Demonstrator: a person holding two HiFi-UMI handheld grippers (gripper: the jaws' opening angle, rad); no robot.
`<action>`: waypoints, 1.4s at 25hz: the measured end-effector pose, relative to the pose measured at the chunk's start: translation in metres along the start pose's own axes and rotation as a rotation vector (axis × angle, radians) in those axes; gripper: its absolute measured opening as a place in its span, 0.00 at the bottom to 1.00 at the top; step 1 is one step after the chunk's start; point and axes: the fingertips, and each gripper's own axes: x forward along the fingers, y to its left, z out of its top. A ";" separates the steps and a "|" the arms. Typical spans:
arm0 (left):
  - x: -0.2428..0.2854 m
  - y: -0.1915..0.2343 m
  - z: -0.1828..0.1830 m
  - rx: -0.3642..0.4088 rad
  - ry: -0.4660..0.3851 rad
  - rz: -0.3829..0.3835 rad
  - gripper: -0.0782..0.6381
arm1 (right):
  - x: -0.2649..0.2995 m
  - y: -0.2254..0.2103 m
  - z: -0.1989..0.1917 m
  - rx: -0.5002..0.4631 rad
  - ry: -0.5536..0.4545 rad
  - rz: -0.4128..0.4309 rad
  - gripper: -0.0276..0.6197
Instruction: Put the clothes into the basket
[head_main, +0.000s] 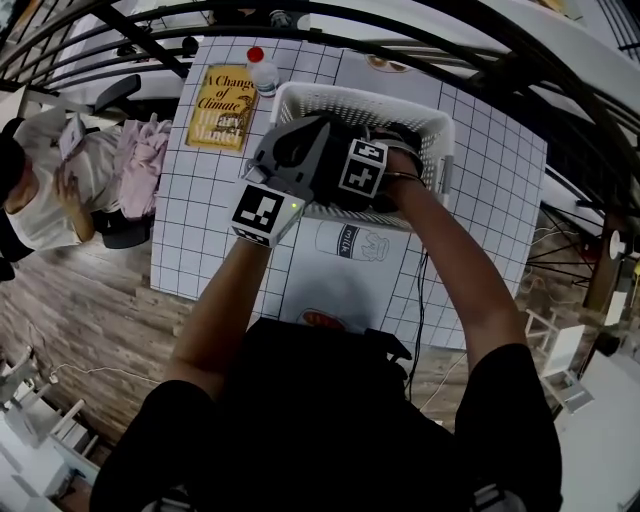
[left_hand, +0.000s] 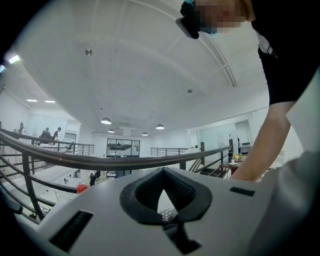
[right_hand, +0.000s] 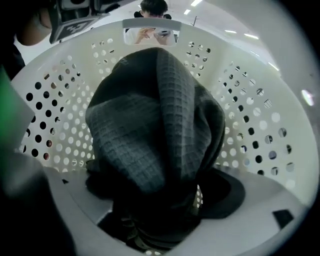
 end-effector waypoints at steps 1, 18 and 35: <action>0.000 0.001 0.000 0.000 0.001 0.000 0.11 | -0.003 -0.001 0.002 -0.001 -0.007 -0.002 0.72; -0.033 -0.021 0.023 0.001 -0.003 0.000 0.11 | -0.164 0.012 0.027 0.144 -0.256 -0.131 0.73; -0.133 -0.103 0.079 -0.043 -0.007 -0.119 0.11 | -0.334 0.102 0.067 0.499 -0.945 -0.300 0.72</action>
